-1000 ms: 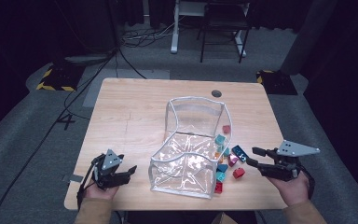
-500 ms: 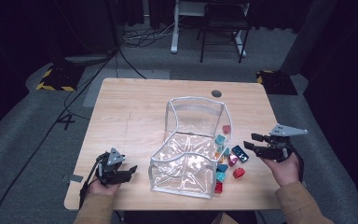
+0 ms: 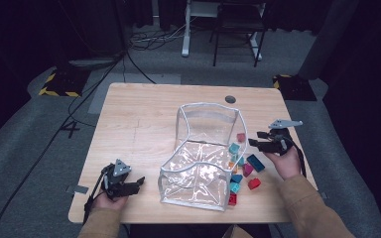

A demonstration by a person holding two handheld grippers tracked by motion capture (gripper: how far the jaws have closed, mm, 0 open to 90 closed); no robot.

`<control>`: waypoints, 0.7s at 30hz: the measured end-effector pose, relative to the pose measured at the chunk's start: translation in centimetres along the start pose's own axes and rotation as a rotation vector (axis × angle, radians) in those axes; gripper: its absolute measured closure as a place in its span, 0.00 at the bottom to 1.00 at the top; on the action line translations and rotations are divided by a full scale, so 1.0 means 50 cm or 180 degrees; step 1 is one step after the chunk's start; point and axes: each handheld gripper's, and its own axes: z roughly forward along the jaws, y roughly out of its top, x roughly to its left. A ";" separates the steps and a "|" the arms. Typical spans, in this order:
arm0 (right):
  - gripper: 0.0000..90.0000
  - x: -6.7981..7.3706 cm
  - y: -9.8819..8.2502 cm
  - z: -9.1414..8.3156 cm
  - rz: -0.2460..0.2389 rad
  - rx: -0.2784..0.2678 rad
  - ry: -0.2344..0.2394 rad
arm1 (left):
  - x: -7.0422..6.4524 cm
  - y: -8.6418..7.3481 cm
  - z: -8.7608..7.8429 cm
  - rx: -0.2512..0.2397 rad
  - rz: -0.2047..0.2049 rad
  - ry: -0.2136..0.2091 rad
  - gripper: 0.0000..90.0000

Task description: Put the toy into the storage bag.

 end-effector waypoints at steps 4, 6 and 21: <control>0.47 -0.010 0.004 0.027 0.0012 0.0023 -0.0058 | 0.001 0.003 0.003 -0.0003 -0.0020 -0.0005 0.32; 0.47 -0.014 0.006 0.047 0.0028 0.0085 -0.0069 | 0.001 0.004 0.004 -0.0004 -0.0022 -0.0007 0.32; 0.47 -0.010 0.006 0.134 0.0082 0.0368 -0.0176 | 0.002 0.004 0.004 -0.0005 -0.0017 -0.0005 0.32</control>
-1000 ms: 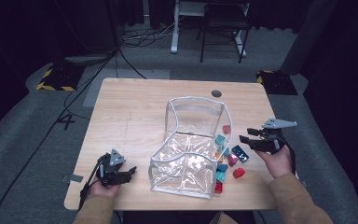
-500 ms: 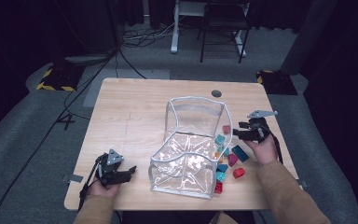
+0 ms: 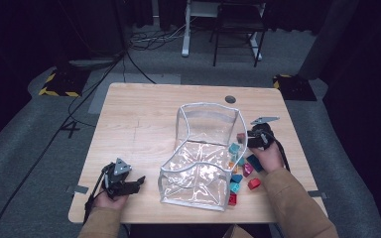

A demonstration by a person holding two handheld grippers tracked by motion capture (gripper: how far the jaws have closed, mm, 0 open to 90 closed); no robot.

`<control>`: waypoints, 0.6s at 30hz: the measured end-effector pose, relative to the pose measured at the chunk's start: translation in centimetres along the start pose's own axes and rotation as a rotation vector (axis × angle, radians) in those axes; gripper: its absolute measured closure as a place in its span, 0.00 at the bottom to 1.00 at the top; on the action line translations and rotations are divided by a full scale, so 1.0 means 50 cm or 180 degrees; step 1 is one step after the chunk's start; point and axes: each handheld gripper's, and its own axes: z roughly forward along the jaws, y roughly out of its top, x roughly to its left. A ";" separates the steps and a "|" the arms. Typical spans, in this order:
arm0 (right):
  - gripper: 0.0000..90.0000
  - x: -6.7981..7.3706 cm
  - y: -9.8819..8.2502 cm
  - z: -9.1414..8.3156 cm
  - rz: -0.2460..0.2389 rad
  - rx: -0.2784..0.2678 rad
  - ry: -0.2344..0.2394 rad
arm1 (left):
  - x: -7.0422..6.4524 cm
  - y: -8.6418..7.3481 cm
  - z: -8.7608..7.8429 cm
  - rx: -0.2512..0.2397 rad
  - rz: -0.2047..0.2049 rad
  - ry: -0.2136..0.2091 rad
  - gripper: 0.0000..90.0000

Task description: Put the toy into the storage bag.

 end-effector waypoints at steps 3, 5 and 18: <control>0.47 0.000 -0.001 0.012 0.0032 0.0057 -0.0047 | 0.000 0.000 0.000 0.0005 0.0004 -0.0003 0.32; 0.47 -0.001 -0.002 0.018 0.0005 0.0106 -0.0079 | 0.000 0.000 0.000 0.0004 0.0005 -0.0007 0.32; 0.65 0.002 0.006 0.022 0.0004 0.0201 -0.0187 | 0.000 0.001 0.000 0.0001 0.0009 -0.0007 0.32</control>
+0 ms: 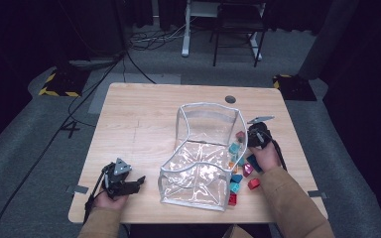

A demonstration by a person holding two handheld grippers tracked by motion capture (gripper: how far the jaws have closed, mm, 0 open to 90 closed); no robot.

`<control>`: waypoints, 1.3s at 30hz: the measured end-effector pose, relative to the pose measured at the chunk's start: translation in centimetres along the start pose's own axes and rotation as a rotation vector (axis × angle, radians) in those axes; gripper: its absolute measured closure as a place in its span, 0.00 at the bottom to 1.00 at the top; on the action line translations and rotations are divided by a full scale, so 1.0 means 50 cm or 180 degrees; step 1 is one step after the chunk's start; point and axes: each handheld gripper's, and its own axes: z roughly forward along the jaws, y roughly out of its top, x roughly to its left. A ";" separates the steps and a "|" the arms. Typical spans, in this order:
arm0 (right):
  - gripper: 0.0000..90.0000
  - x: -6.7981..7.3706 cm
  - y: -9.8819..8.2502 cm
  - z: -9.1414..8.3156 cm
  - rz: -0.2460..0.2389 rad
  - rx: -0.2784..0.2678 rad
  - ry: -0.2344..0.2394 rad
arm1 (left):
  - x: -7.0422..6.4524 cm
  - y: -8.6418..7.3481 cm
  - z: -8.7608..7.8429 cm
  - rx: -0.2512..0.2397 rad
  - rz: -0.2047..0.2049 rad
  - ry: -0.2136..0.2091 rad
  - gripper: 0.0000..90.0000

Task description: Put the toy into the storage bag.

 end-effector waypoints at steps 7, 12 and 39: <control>0.65 0.005 0.002 -0.022 -0.0044 -0.0077 0.0048 | 0.000 0.000 0.000 0.0001 0.0002 0.0001 0.32; 0.65 0.010 0.005 -0.055 -0.0089 -0.0185 0.0107 | 0.000 0.000 0.000 0.0000 -0.0002 -0.0004 0.32; 0.65 0.042 0.016 -0.242 -0.0179 -0.0857 0.0392 | 0.000 0.000 0.001 -0.0004 0.0015 -0.0005 0.31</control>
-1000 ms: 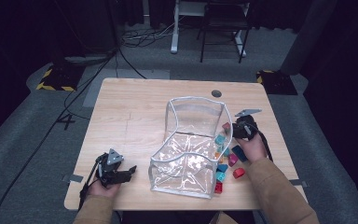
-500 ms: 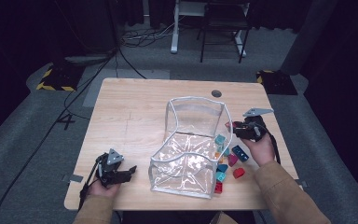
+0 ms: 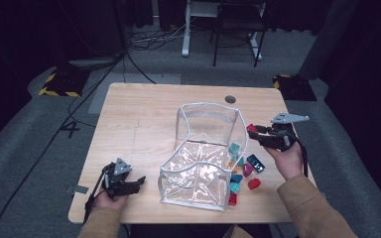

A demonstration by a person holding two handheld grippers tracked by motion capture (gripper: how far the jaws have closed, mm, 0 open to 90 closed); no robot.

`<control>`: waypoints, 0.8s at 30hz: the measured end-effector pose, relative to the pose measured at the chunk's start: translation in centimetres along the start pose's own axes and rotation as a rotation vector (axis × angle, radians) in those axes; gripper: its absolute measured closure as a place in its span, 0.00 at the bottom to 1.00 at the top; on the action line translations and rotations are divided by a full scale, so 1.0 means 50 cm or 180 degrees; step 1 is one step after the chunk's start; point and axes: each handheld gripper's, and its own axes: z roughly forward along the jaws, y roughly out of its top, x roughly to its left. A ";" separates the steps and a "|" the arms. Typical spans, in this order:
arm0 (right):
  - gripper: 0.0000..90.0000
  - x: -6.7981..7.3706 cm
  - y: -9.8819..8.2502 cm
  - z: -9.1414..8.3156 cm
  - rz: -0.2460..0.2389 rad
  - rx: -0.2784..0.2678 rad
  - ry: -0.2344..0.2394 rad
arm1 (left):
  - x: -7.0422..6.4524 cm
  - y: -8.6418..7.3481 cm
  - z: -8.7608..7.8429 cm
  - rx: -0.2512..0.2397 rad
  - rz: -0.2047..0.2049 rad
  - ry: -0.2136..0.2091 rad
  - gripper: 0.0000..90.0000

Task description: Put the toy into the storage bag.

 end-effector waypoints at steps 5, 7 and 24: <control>0.65 0.004 0.018 -0.032 -0.0025 -0.0126 0.0022 | 0.000 0.000 0.000 0.0002 -0.0003 -0.0002 0.31; 0.65 0.006 0.026 -0.044 -0.0036 -0.0174 0.0023 | 0.000 0.000 0.000 0.0002 -0.0004 -0.0001 0.31; 0.65 0.051 0.100 -0.122 -0.0269 -0.0495 0.0175 | -0.001 0.000 0.000 0.0004 -0.0006 -0.0004 0.30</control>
